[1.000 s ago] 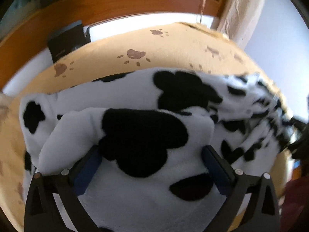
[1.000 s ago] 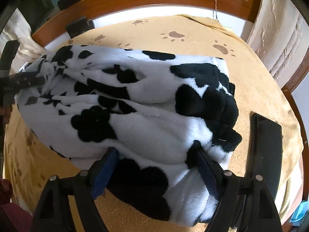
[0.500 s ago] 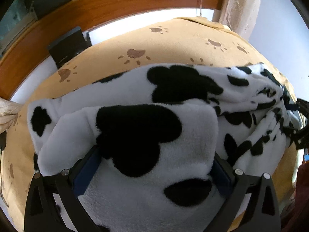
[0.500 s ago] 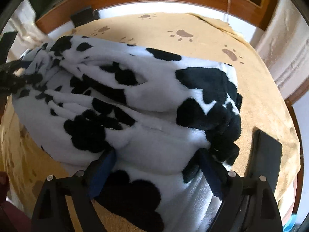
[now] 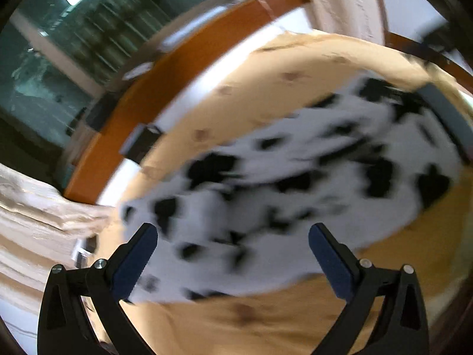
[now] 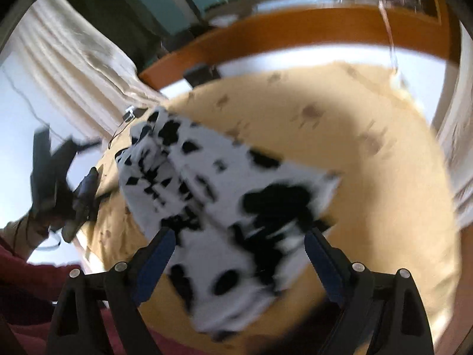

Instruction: Fold clothes

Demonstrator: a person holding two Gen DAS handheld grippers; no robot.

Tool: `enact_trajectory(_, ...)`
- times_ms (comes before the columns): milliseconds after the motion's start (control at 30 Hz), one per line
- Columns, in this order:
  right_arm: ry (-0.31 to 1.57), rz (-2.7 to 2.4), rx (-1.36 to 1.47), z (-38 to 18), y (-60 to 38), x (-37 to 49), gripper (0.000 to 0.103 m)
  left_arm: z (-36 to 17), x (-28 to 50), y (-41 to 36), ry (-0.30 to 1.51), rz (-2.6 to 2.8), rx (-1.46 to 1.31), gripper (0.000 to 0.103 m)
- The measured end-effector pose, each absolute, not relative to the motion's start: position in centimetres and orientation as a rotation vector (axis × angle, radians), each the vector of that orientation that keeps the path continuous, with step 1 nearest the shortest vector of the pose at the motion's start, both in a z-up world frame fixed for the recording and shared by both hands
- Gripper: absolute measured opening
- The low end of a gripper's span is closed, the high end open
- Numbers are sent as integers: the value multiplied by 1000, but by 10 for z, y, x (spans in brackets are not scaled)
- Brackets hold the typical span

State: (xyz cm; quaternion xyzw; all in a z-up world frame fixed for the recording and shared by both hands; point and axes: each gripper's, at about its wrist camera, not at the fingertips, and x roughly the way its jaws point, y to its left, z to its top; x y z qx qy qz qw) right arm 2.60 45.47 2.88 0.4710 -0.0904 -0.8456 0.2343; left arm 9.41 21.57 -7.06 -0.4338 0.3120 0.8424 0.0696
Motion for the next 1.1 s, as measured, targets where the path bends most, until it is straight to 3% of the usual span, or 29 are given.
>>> enact_trajectory(333,-94,-2250,1359,7,504,-5,91,-134,153,340,1275,2403,-1128,103)
enact_trajectory(533,-55,-2182,1372,-11,493,-9,91,-170,162,374,1667,2312,-845,102)
enact_trajectory(833,-104,-2154,1403,-21,502,-3,91,-169,168,382,1711,2178,-719,99)
enact_trajectory(867,-109,-2156,1406,-22,503,-2,91,-170,167,384,1705,2150,-726,92)
enact_trajectory(933,-112,-2161,1410,-22,505,-1,91,-172,163,387,1678,2078,-774,64)
enact_trajectory(967,-113,-2163,1411,-22,505,0,91,-174,162,388,1667,2045,-805,38)
enact_trajectory(1000,-116,-2168,1414,-21,507,0,91,-177,162,387,1661,2018,-828,25)
enact_trajectory(1100,-165,-2181,1425,-20,513,-3,91,-175,157,384,1628,2008,-853,19)
